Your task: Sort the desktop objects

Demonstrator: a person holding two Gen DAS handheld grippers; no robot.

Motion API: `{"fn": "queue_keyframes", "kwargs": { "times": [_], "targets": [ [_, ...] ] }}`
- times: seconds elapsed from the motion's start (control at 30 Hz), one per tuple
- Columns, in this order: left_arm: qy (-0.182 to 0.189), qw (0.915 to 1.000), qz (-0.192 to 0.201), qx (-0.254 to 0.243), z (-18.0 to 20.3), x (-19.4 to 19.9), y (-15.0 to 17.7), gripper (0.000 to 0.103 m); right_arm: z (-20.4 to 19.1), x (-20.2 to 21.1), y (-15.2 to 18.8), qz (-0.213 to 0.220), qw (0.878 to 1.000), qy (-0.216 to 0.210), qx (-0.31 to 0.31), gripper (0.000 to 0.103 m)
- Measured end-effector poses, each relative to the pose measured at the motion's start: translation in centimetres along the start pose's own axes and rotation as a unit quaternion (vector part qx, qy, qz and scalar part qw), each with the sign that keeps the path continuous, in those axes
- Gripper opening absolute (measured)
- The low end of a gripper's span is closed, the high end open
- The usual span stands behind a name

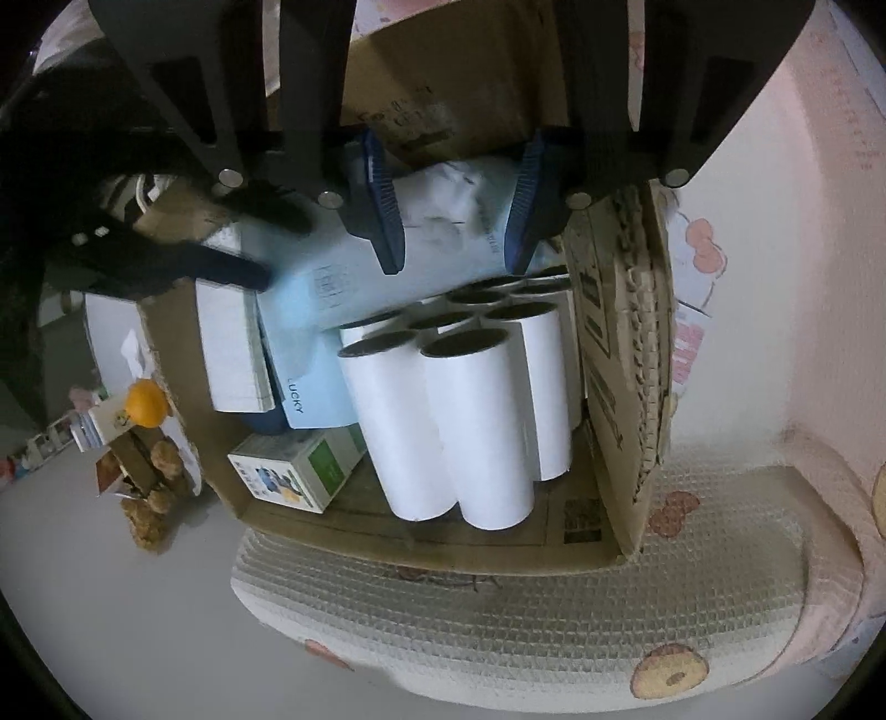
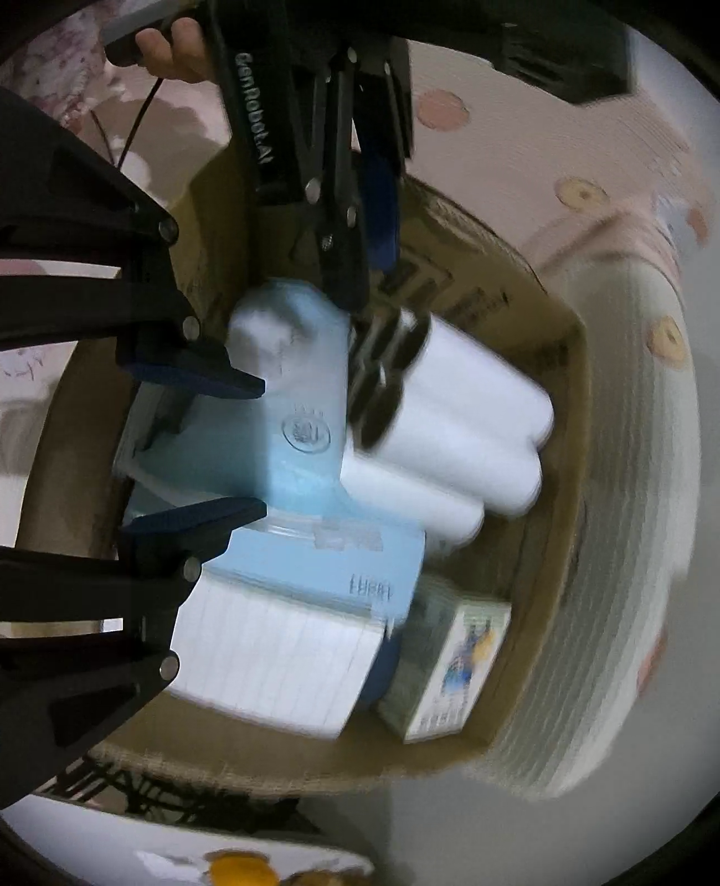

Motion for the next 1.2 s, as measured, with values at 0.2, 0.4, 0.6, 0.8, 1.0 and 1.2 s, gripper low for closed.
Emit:
{"fn": "queue_keyframes", "kwargs": {
  "times": [0.2,0.4,0.6,0.8,1.0,1.2],
  "targets": [
    [0.008,0.9997,0.013,-0.017,0.5,1.3,-0.2,0.041,-1.7,-1.5,-0.2,-0.023,1.000,-0.008,-0.001,0.033],
    [0.024,0.9993,-0.007,-0.027,1.3,0.7,0.0,0.040,-0.4,1.0,-0.1,-0.013,0.999,-0.019,-0.026,0.033],
    [0.059,0.9954,-0.053,-0.053,4.4,-1.2,0.8,0.040,2.8,4.3,0.0,0.016,0.998,-0.011,-0.067,0.033],
    [0.019,0.9948,-0.075,-0.067,6.0,-4.4,0.6,0.030,4.3,5.2,1.3,0.019,0.994,-0.021,-0.108,0.020],
    [-0.001,0.9924,-0.118,-0.036,5.7,-7.1,0.2,0.022,5.7,5.2,1.6,0.013,0.994,0.008,-0.110,0.021],
    [-0.068,0.9787,-0.163,-0.106,6.8,-10.0,0.7,0.022,7.1,6.1,1.6,0.021,0.991,0.009,-0.132,0.021]
  ]
}}
Point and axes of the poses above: each gripper's, at about its wrist camera, not at the fingertips, and x roughly against the way its jaws point, z to its right, y to its underside, the point moved 6 cm from there along -x, roughly the way its jaws point, and after that the axes turned 4 degrees about -y, right-handed, at the moved point
